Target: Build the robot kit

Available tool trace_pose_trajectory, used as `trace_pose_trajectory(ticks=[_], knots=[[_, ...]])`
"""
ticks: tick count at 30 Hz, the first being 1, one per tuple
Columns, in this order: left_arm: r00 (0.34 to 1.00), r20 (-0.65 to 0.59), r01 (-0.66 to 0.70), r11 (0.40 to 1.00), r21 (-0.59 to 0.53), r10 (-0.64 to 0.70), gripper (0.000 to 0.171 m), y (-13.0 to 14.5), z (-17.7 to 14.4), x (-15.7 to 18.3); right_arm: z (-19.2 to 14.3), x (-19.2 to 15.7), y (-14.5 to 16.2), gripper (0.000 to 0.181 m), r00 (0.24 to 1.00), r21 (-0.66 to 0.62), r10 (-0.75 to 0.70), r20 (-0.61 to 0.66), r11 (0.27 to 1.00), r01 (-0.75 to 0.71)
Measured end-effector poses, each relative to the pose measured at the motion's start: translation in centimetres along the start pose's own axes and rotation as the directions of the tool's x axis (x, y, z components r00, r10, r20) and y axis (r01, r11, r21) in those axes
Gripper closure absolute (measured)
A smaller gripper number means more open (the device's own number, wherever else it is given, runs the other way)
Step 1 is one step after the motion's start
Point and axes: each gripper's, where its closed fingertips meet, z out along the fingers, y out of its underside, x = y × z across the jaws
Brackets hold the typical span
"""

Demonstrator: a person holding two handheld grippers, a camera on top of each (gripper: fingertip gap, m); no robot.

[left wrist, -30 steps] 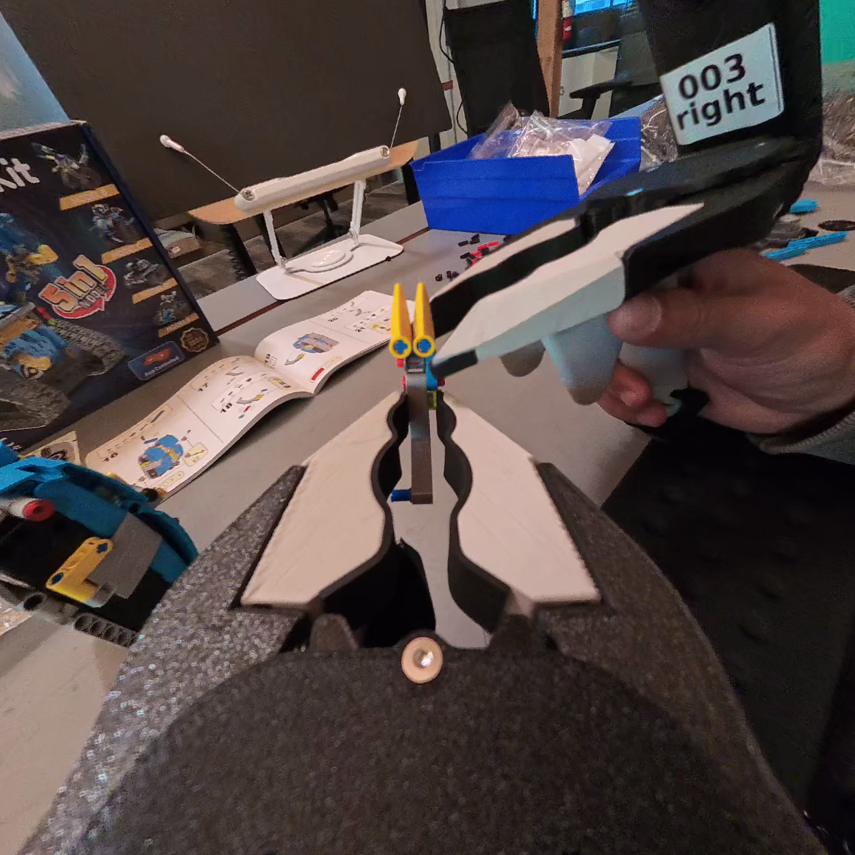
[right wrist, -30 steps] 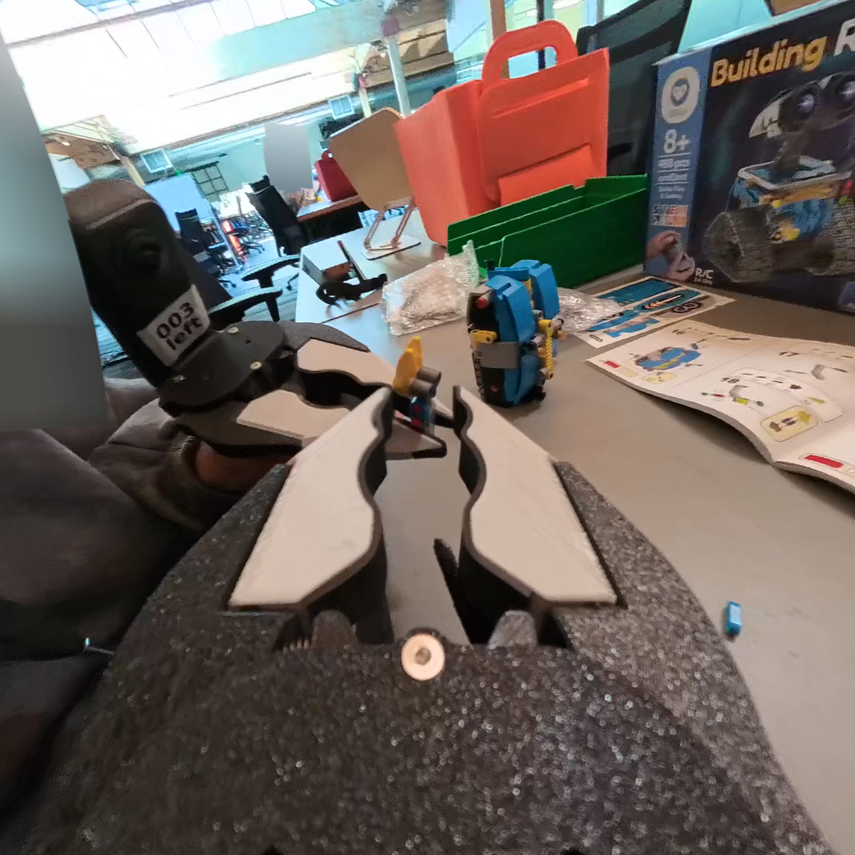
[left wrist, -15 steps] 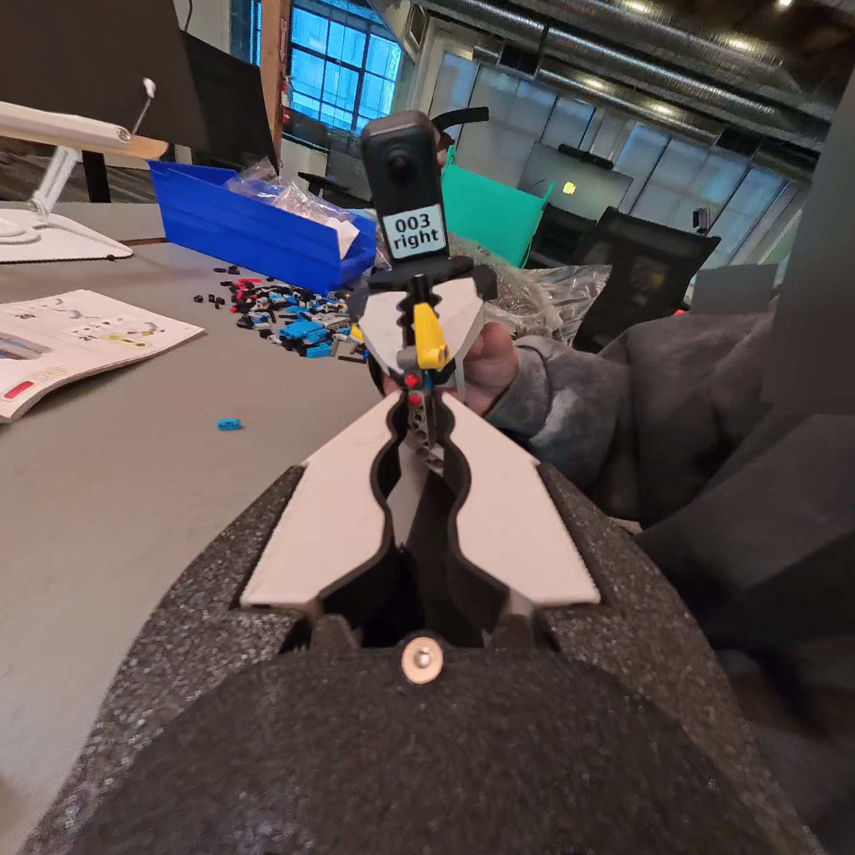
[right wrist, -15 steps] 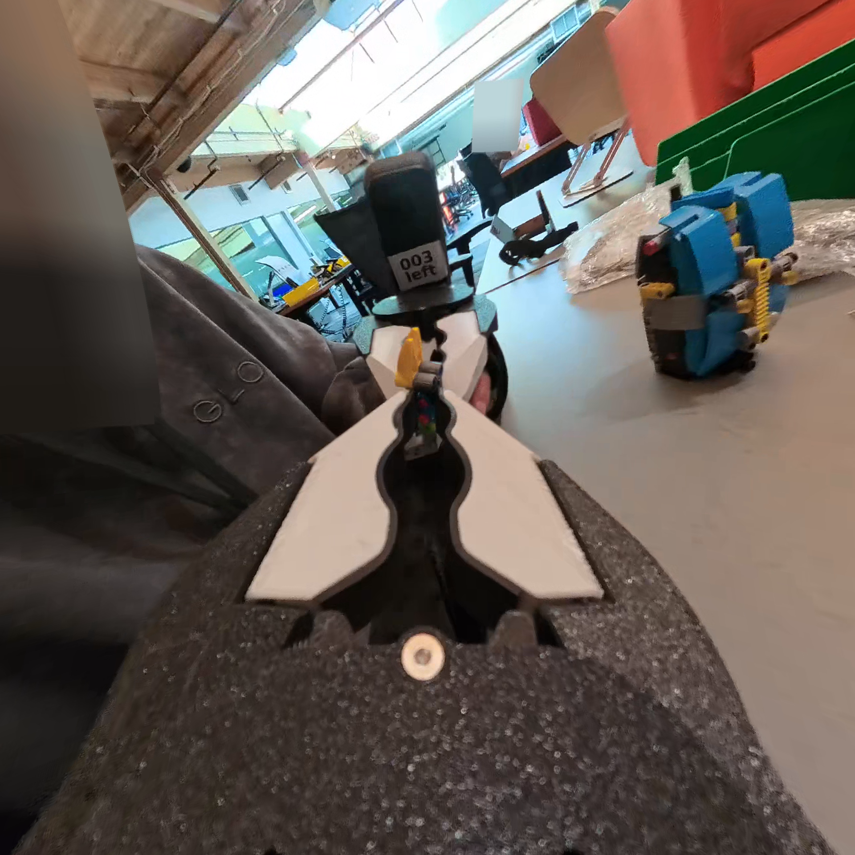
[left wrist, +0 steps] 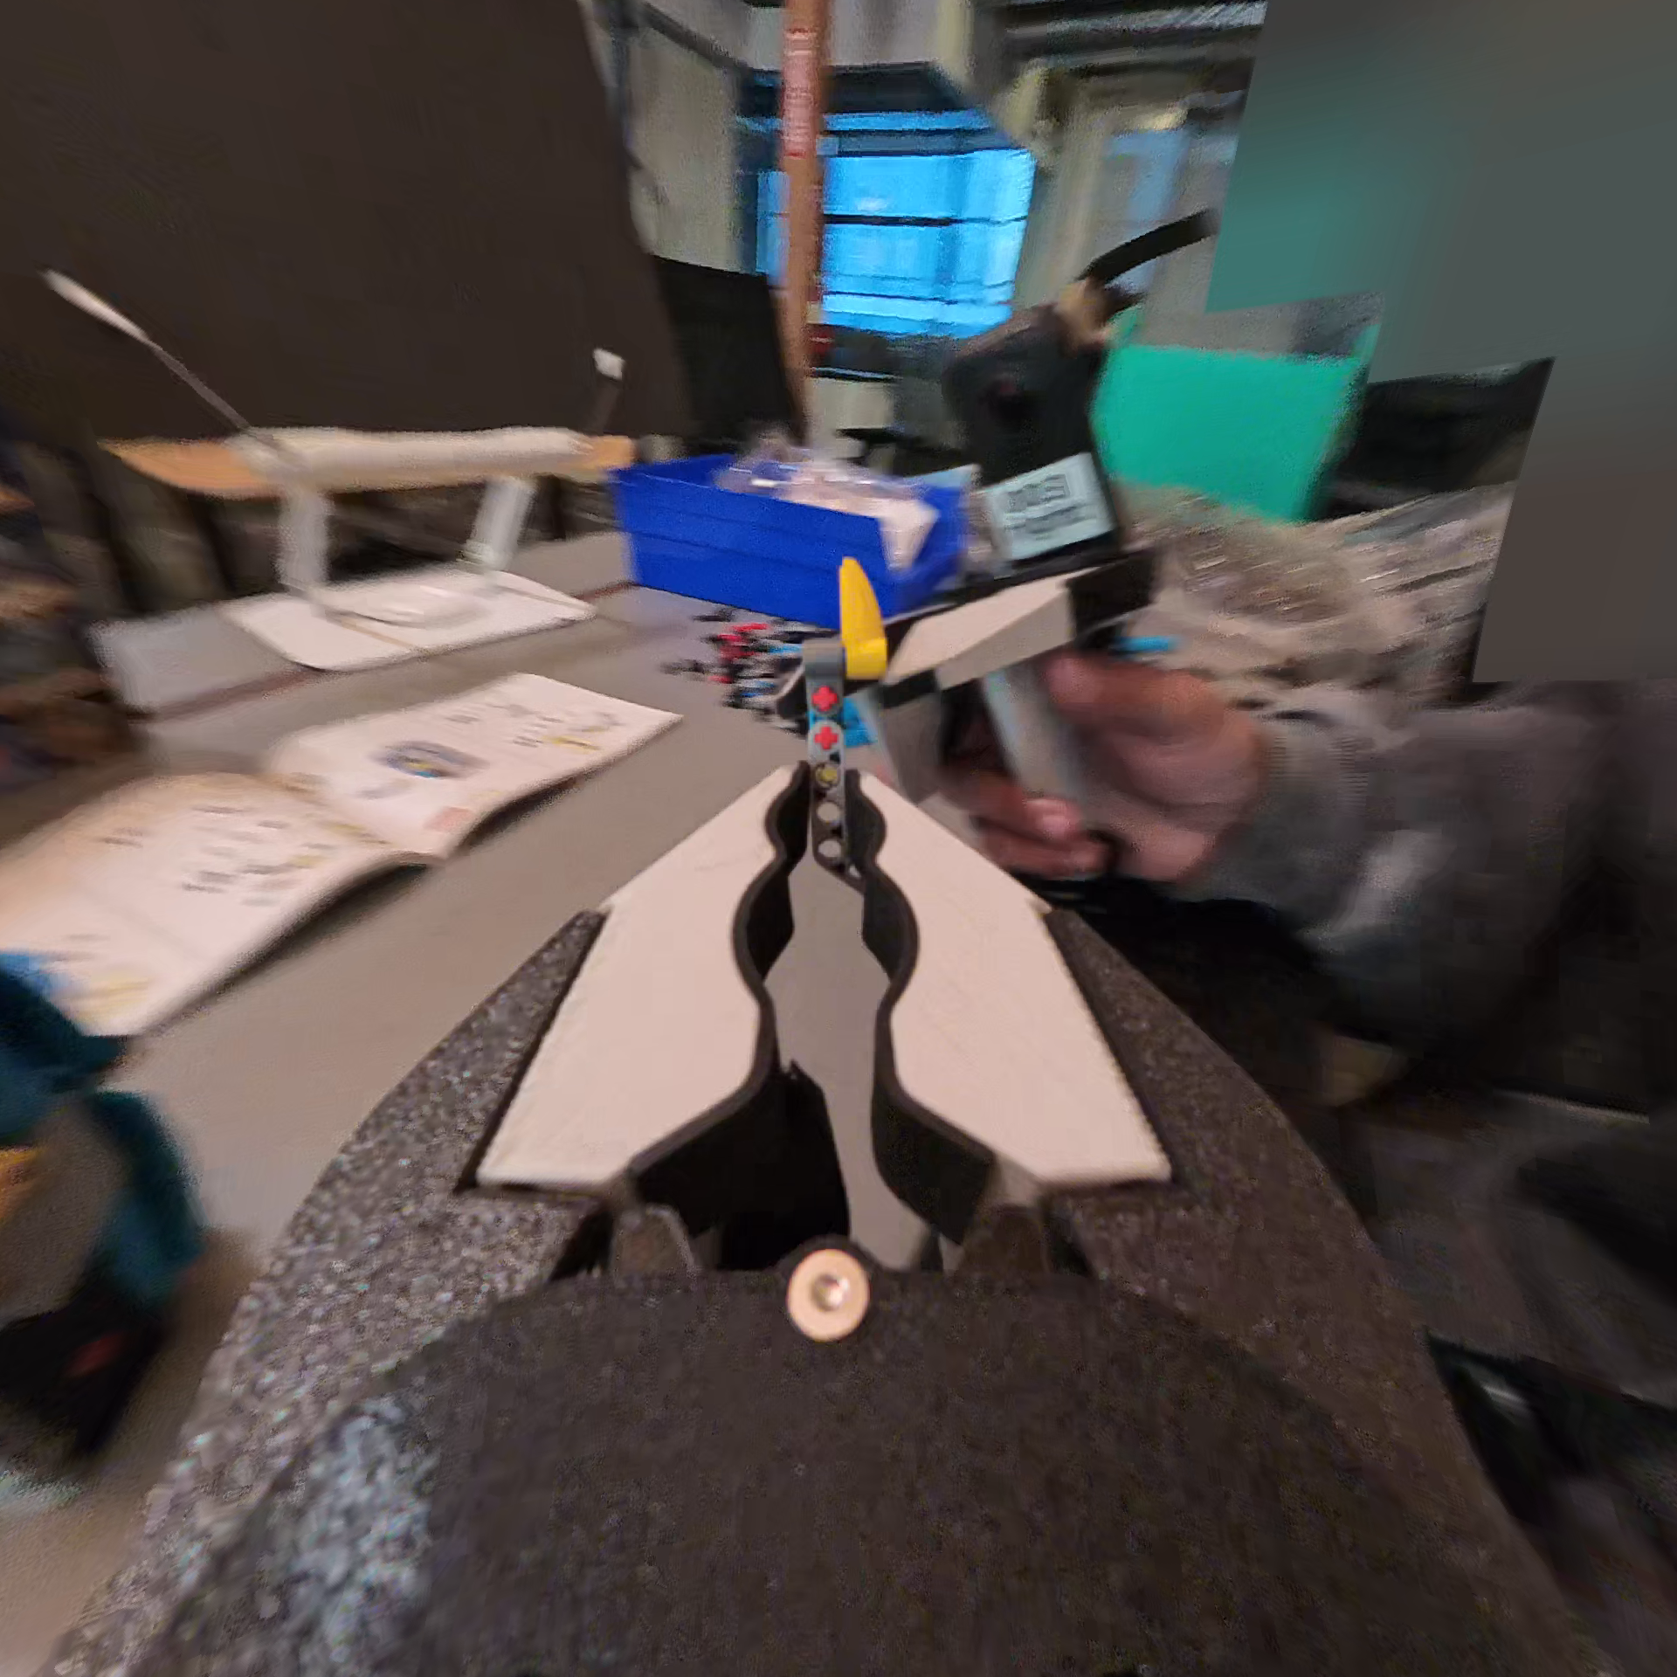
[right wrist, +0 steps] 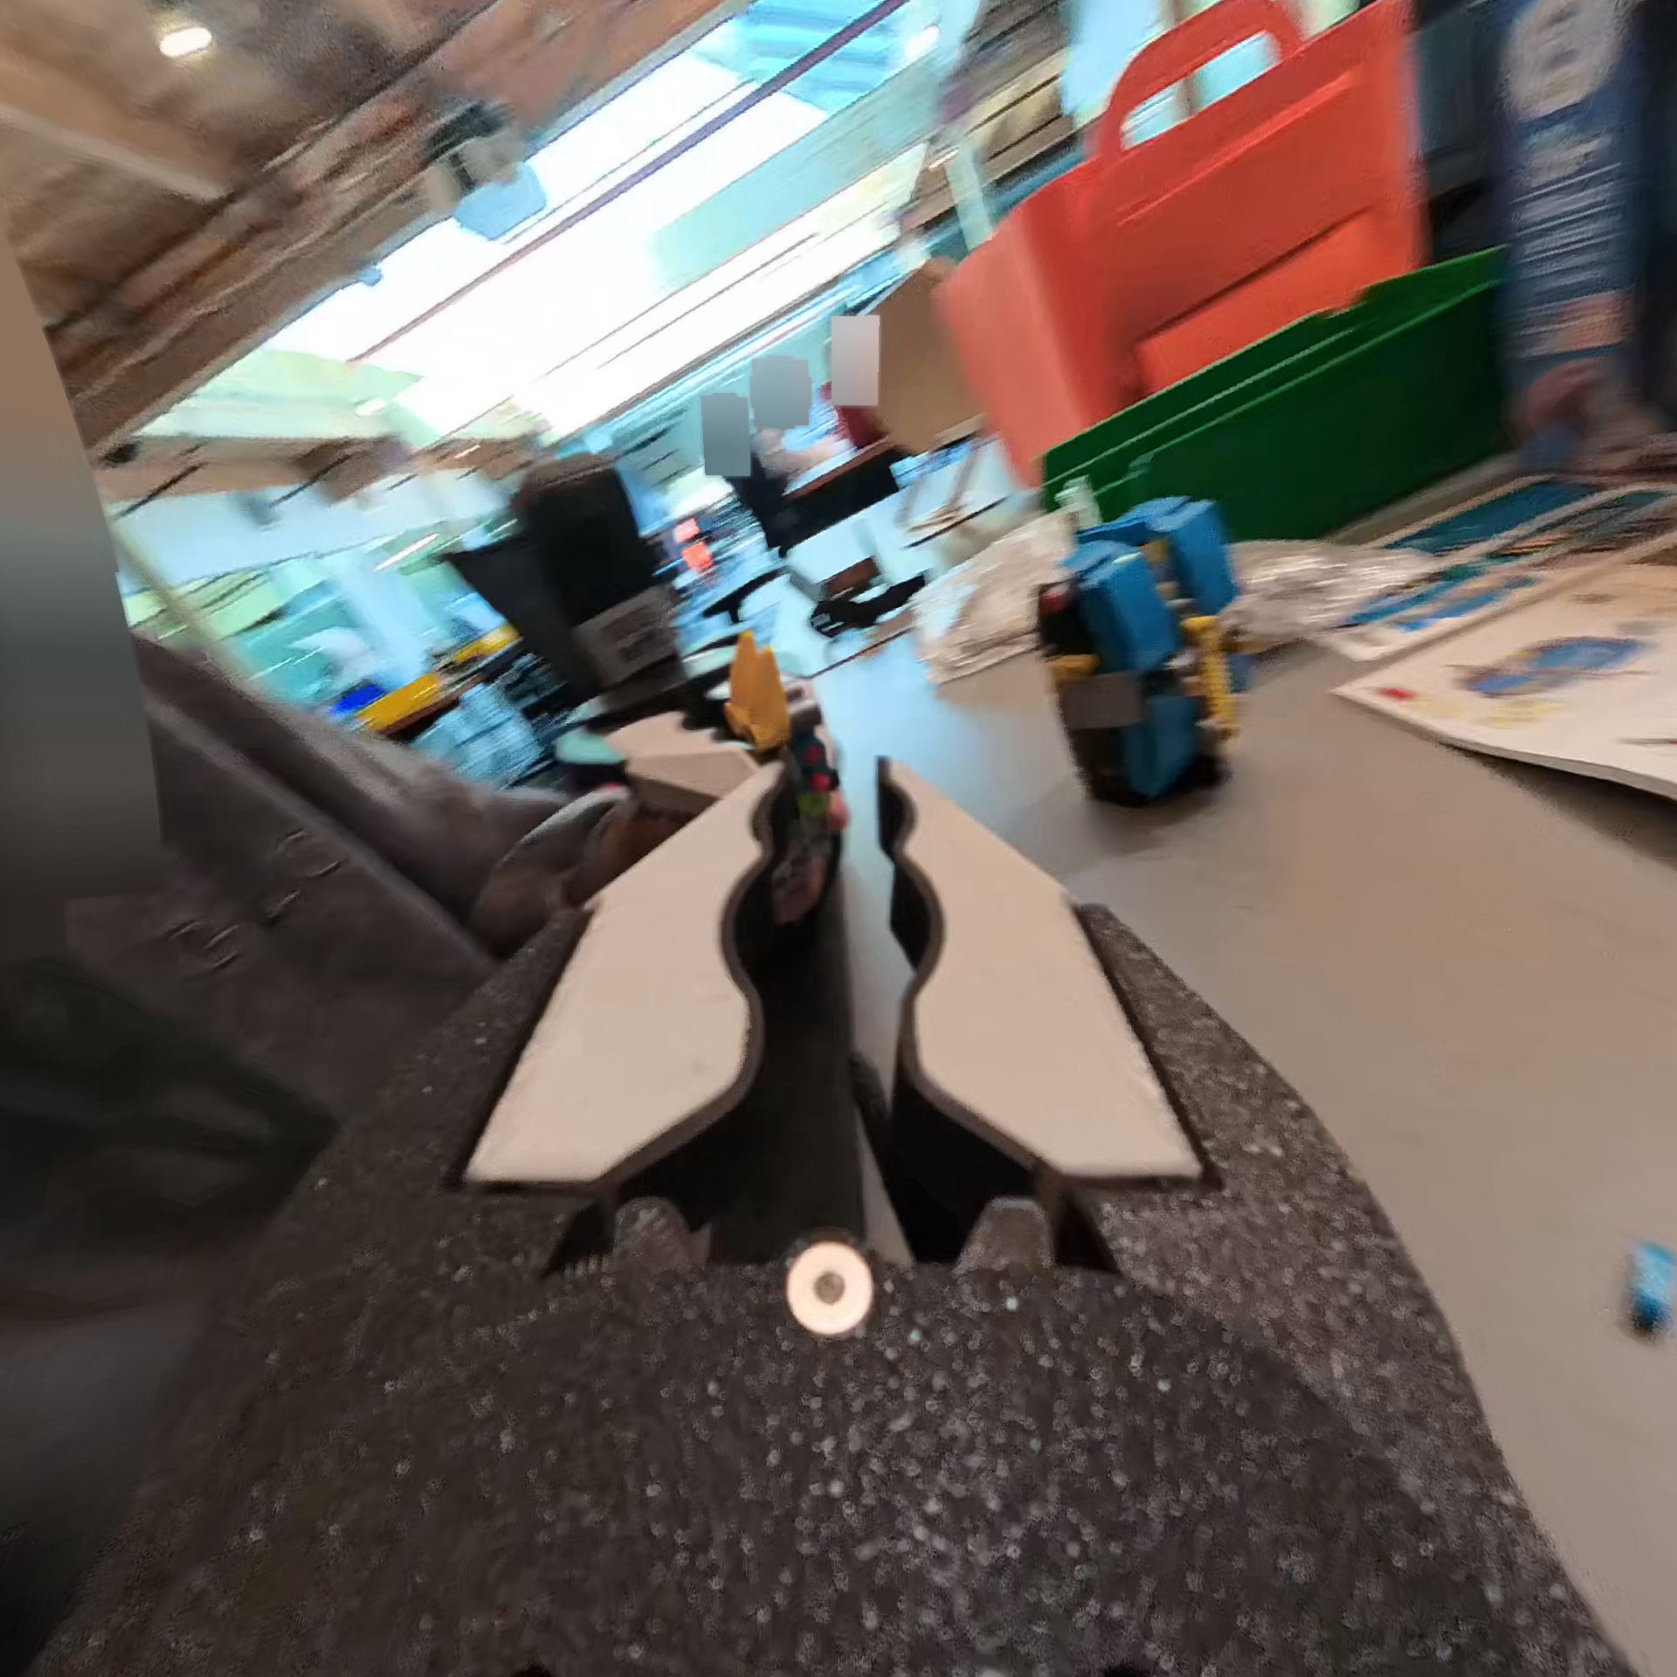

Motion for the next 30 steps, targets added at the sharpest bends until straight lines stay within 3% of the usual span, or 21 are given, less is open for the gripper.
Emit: trace_pose_trajectory(ticks=[2, 4, 10, 14, 17, 20, 24, 27, 28, 30], knots=[[0.97, 0.165, -0.179, 0.983, -0.028, 0.181, 0.165, -0.2, -0.2, -1.2, -0.1, 0.8, -0.1, 0.144, 0.994, 0.058, 0.018, -0.111, 0.998, -0.011], [0.923, 0.259, -0.278, 0.959, -0.057, 0.283, 0.165, -0.3, -0.3, -1.4, 0.5, 0.5, 0.0, 0.143, 0.986, 0.086, 0.014, -0.165, 0.996, 0.0], [0.9, 0.328, -0.28, 0.957, -0.071, 0.288, 0.165, -0.3, 0.5, -1.3, 1.8, 0.3, 0.0, 0.162, 0.938, 0.068, -0.13, -0.32, 0.985, 0.16], [0.858, 0.36, -0.358, 0.929, -0.094, 0.367, 0.165, -0.5, 0.4, -1.0, 1.8, 0.2, 0.0, 0.166, 0.948, 0.079, -0.108, -0.301, 0.987, 0.138], [0.845, 0.365, -0.395, 0.916, -0.064, 0.39, 0.165, -1.1, 0.2, -0.5, 1.9, -0.5, -0.4, 0.166, 0.98, 0.118, -0.042, -0.196, 0.991, 0.066], [0.904, 0.294, -0.324, 0.946, -0.006, 0.311, 0.161, -1.0, 0.2, -0.1, 1.7, -0.8, -0.6, 0.167, 0.994, 0.153, 0.104, -0.022, 0.983, -0.099], [1.0, 0.019, -0.008, 0.997, 0.071, 0.006, 0.148, -0.8, 0.4, 0.9, 0.5, -1.0, -1.4, 0.168, 0.966, 0.208, 0.209, 0.15, 0.949, -0.237], [0.969, -0.191, 0.171, 0.983, 0.063, -0.156, 0.149, -1.0, 0.2, 2.3, 0.8, -2.7, -0.9, 0.168, 0.955, 0.121, 0.173, 0.239, 0.971, -0.206], [0.953, -0.243, 0.199, 0.978, 0.064, -0.178, 0.16, -1.1, 0.2, 3.0, 0.8, -3.3, -1.0, 0.167, 0.959, 0.127, 0.139, 0.248, 0.976, -0.174], [0.935, -0.296, 0.225, 0.972, 0.07, -0.196, 0.162, -1.4, 0.0, 3.7, 0.9, -4.0, -1.0, 0.166, 0.959, 0.121, 0.1, 0.265, 0.983, -0.135]])
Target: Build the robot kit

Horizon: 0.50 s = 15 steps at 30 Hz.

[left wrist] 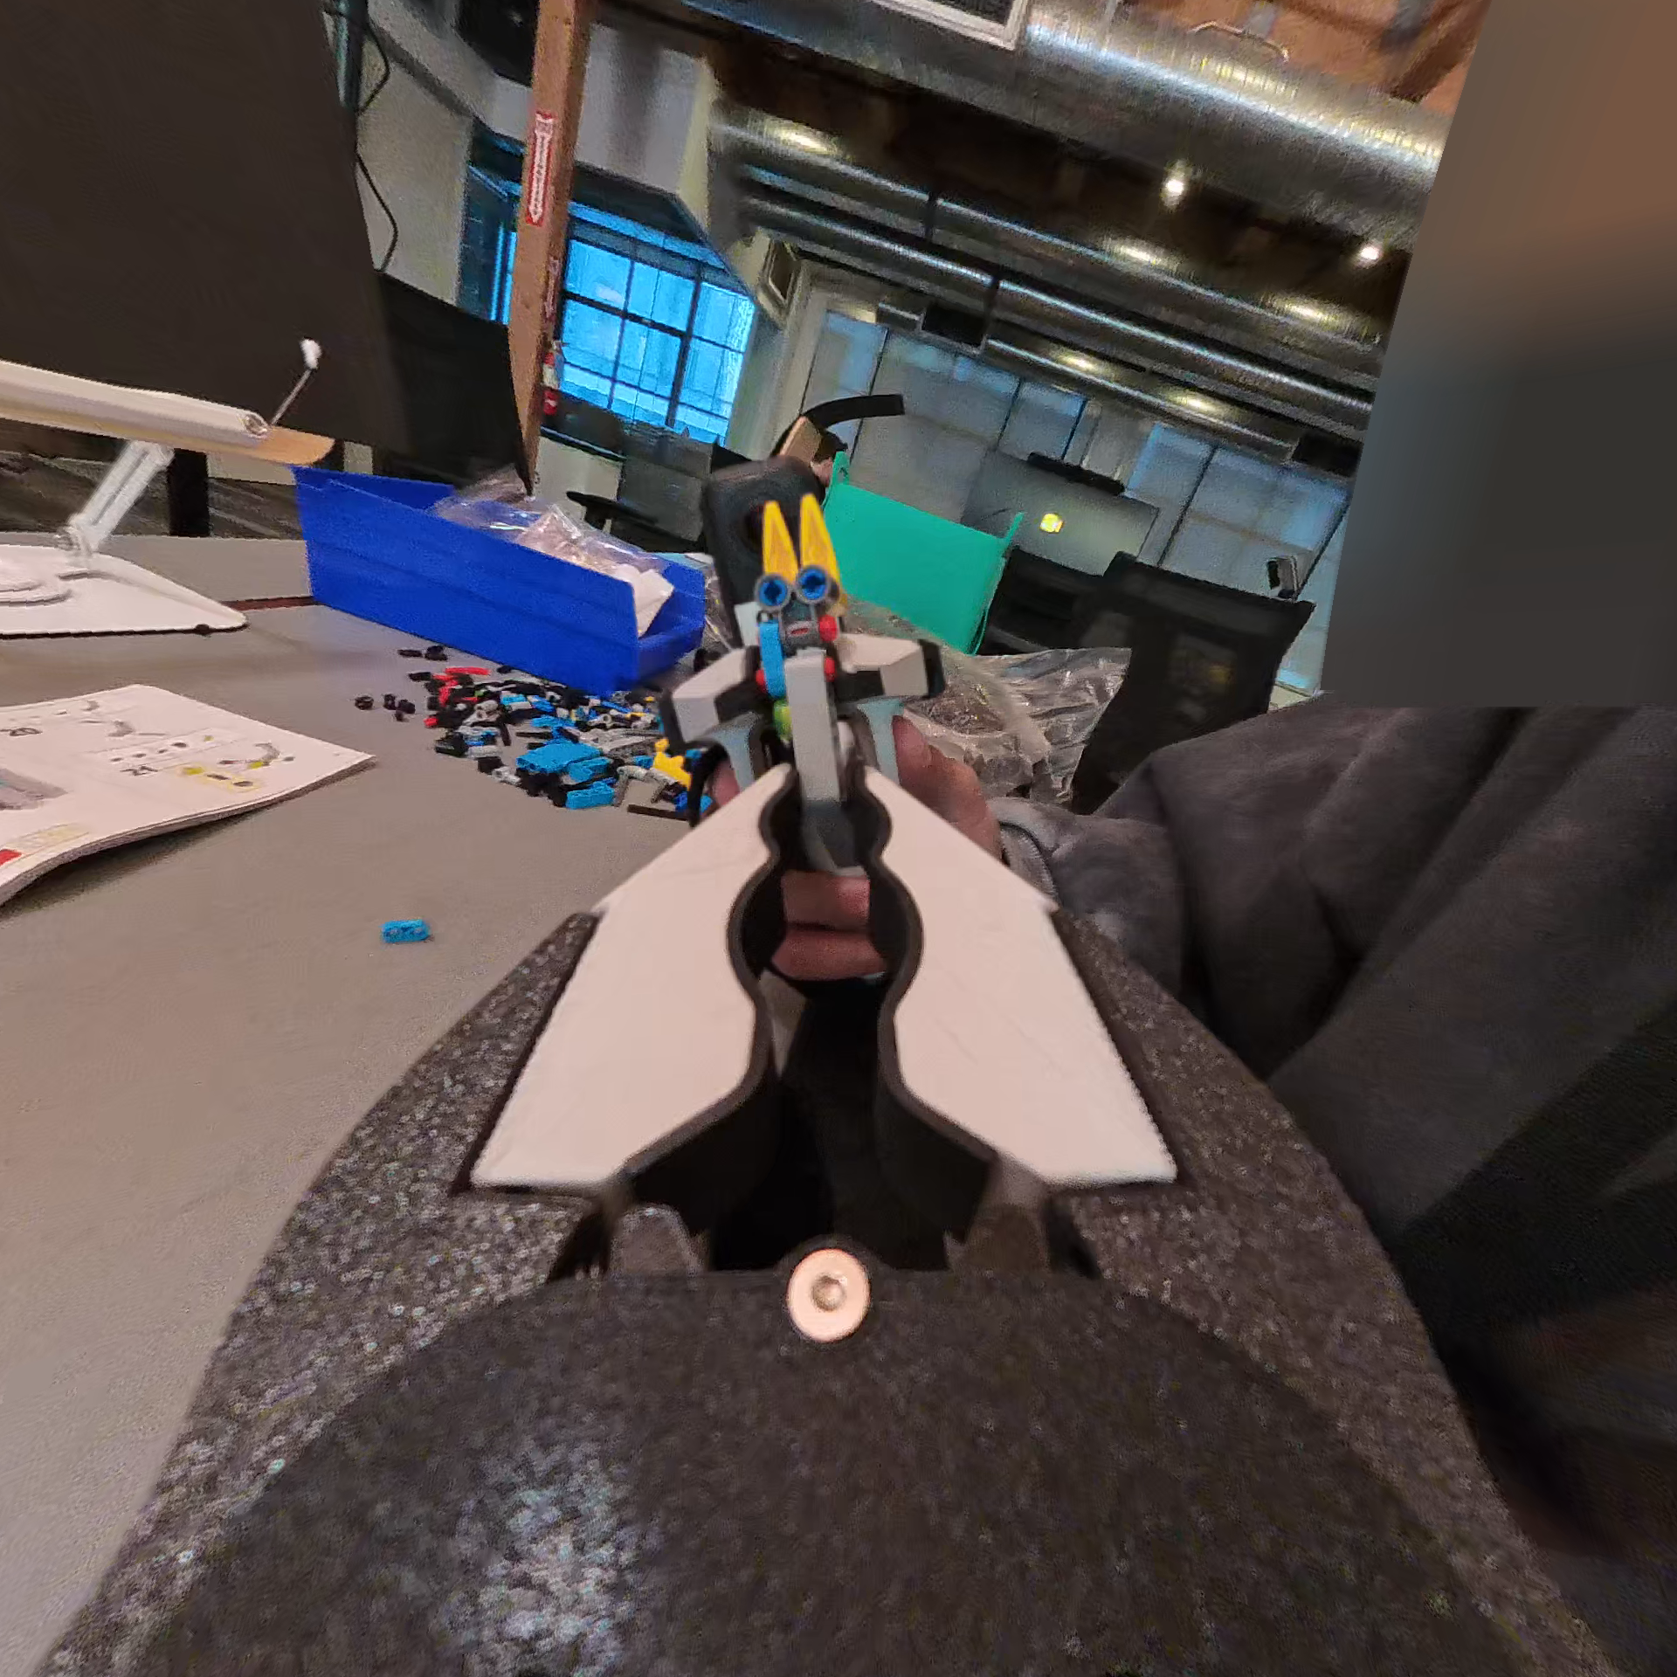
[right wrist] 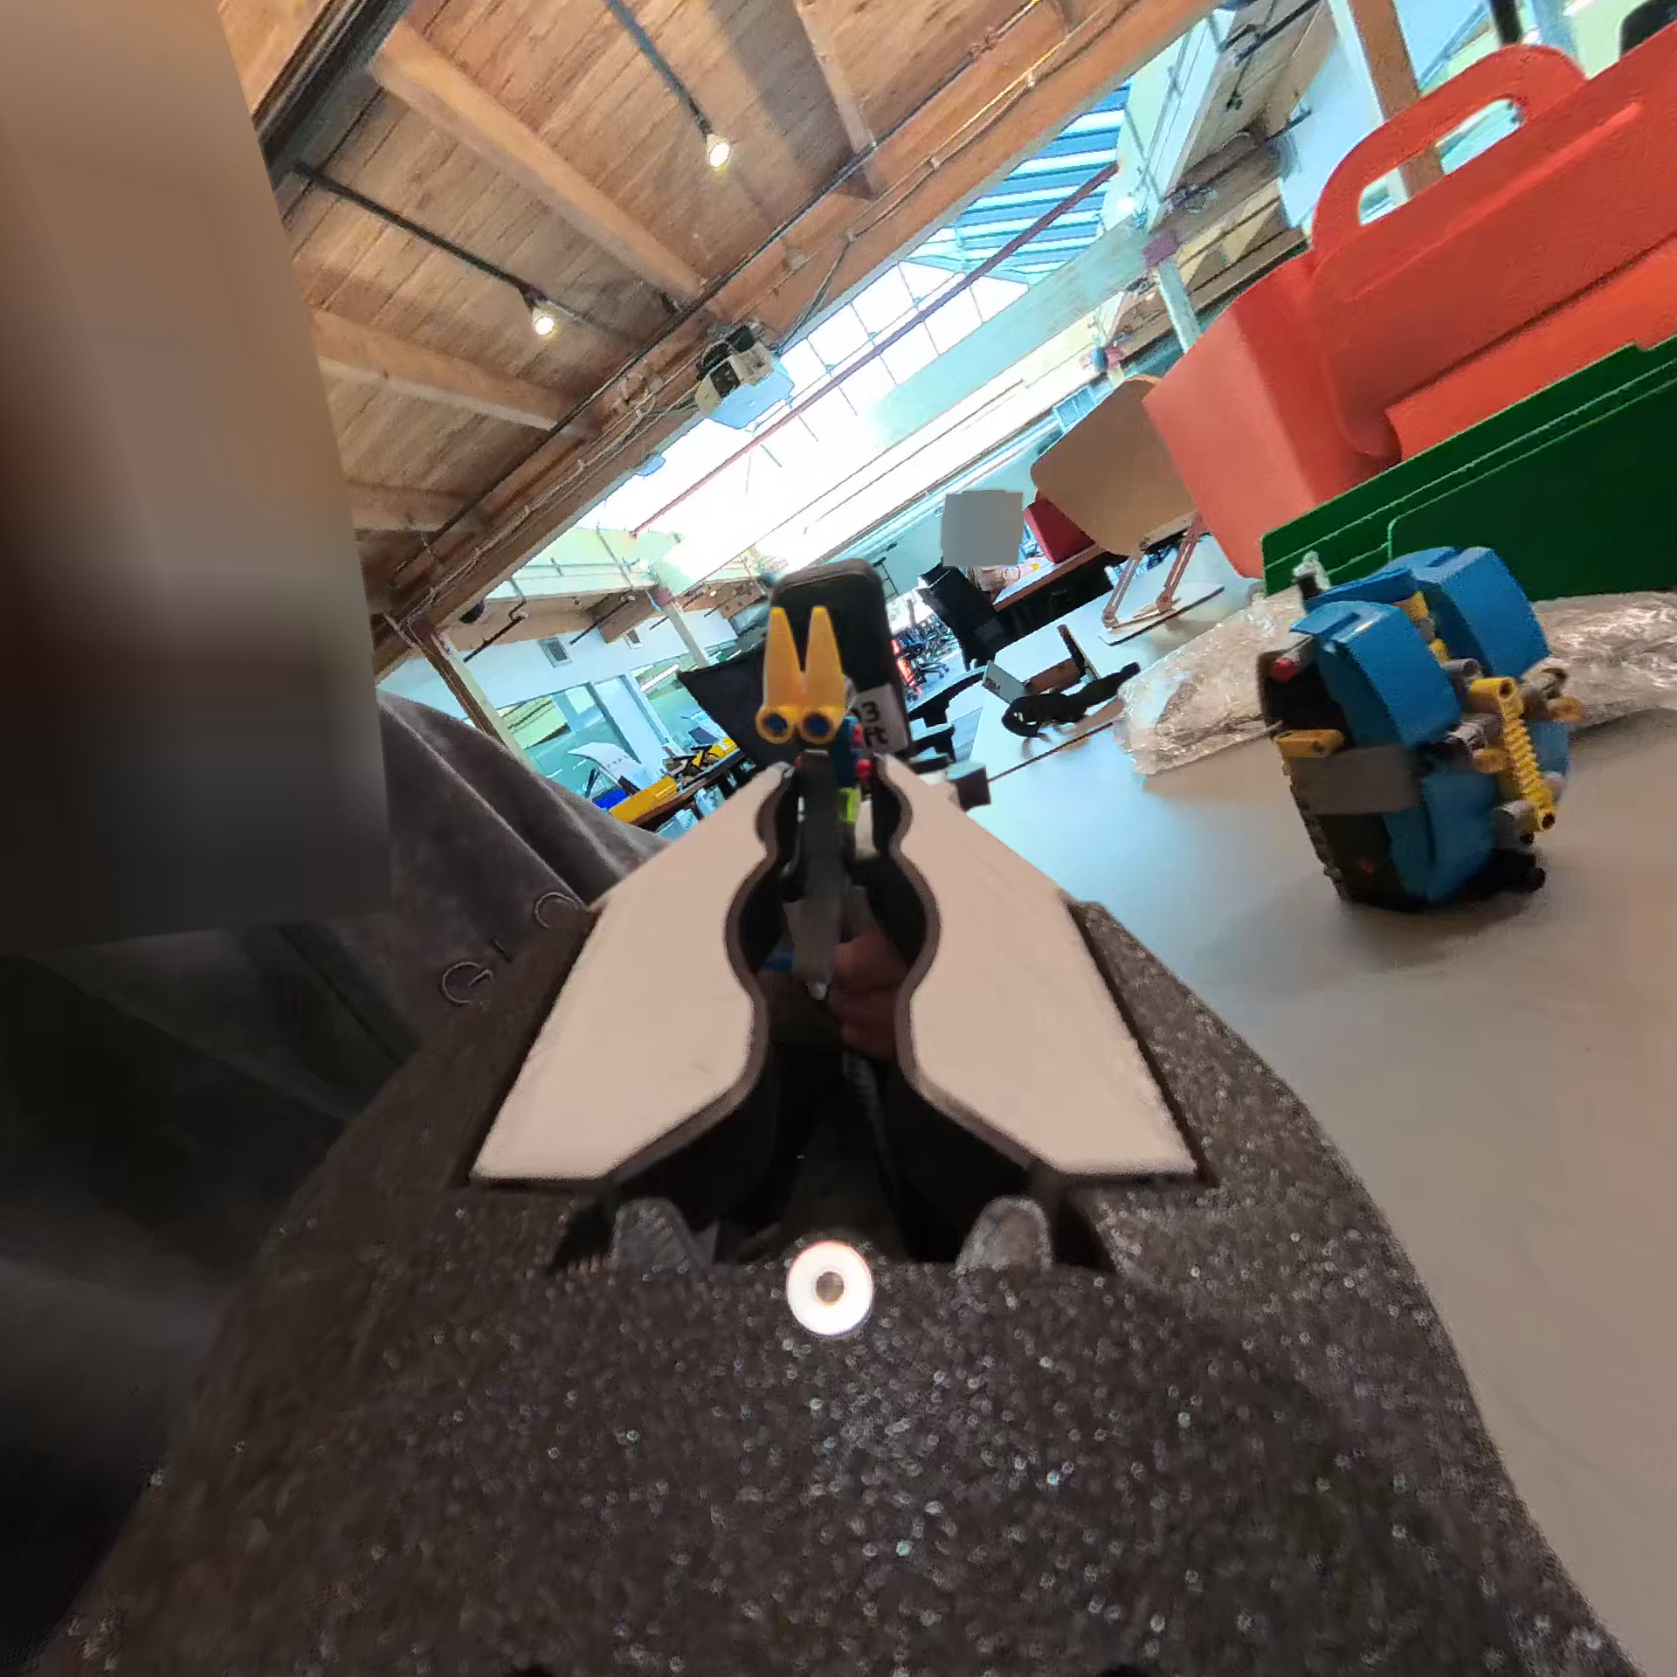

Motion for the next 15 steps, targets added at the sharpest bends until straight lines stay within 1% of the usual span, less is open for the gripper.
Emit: trace_pose_trajectory(ticks=[3, 5, 9, 10, 15], knots=[[0.998, -0.007, 0.062, 0.998, 0.021, -0.062, 0.164, -0.19, -0.09, -0.44, 0.11, 0.26, -0.15, 0.166, 0.998, 0.013, -0.051, -0.038, 0.999, 0.051], [0.993, -0.022, 0.115, 0.992, 0.043, -0.114, 0.164, -0.41, -0.08, -0.59, 0.22, 0.55, -0.34, 0.166, 0.988, 0.024, -0.126, -0.088, 0.991, 0.128], [0.991, -0.028, 0.131, 0.989, 0.067, -0.13, 0.165, -0.58, 0.03, -0.4, 0.66, 0.48, -0.34, 0.166, 0.964, 0.041, -0.233, -0.128, 0.97, 0.24], [0.991, -0.033, 0.134, 0.989, 0.068, -0.132, 0.165, -0.6, 0.05, -0.32, 0.67, 0.4, -0.37, 0.166, 0.964, 0.051, -0.233, -0.127, 0.969, 0.241], [0.989, -0.038, 0.148, 0.987, 0.062, -0.146, 0.165, -0.47, 0.06, -0.36, 0.76, 0.39, -0.04, 0.168, 0.986, 0.043, -0.142, -0.082, 0.988, 0.146]])
